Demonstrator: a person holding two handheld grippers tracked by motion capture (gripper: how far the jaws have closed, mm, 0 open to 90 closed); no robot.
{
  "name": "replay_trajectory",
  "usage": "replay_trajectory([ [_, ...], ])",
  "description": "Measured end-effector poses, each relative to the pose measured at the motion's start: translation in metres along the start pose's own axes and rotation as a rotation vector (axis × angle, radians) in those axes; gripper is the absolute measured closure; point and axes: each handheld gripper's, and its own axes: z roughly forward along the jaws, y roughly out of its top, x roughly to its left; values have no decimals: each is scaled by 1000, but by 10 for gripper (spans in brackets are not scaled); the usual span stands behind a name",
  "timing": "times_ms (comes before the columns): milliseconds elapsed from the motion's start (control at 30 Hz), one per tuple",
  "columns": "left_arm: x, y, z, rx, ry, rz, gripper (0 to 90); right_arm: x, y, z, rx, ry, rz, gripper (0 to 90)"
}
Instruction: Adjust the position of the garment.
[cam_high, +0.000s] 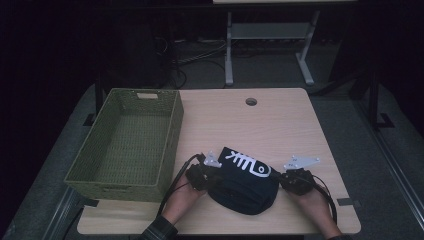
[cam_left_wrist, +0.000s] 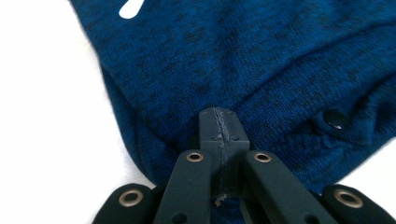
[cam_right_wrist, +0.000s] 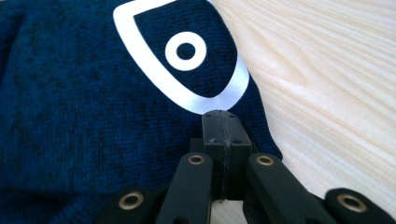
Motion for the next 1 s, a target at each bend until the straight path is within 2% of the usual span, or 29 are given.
replay_trajectory([
  [67,2,1,0,0,26,-4,900,1,-1,-1,1,5,3,900],
  [200,4,1,-1,-6,16,-17,900,3,-1,-2,1,5,-2,897],
  [233,6,2,-3,-22,-1,-31,898,4,-1,-5,-14,4,6,827],
  [267,6,2,-3,-22,-1,-31,864,3,-1,-6,-24,3,2,795],
  [300,7,3,-7,-48,-14,-51,826,3,-2,-10,-38,2,7,757],
  [333,7,3,-7,-48,-14,-51,784,3,-2,-10,-38,2,7,757],
  [367,8,4,-9,-58,-15,-55,747,3,-3,-17,-62,-18,16,695],
  [400,9,5,-12,-64,-14,-59,747,3,-3,-17,-62,-18,16,695],
  [500,12,9,-18,-89,15,-80,611,0,-8,-27,-77,-41,30,581],
  [533,14,10,-19,-97,19,-88,578,-2,-10,-29,-73,-54,37,546],
  [567,16,12,-20,-105,19,-96,515,-4,-16,-34,-67,-78,53,472],
  [633,20,15,-22,-116,16,-114,489,-5,-18,-36,-68,-89,57,439],
  [667,22,16,-22,-120,13,-118,436,-6,-24,-40,-65,-111,65,363],
  [733,27,19,-21,-117,3,-124,384,-7,-28,-42,-59,-121,66,337],
  [867,37,21,-15,-109,-9,-143,326,-14,-42,-43,-13,-157,108,209],
  [900,42,21,-11,-109,-17,-152,293,-17,-47,-42,2,-179,127,179],
  [1000,45,22,-6,-92,-9,-153,263,-19,-50,-40,10,-200,126,153],
])
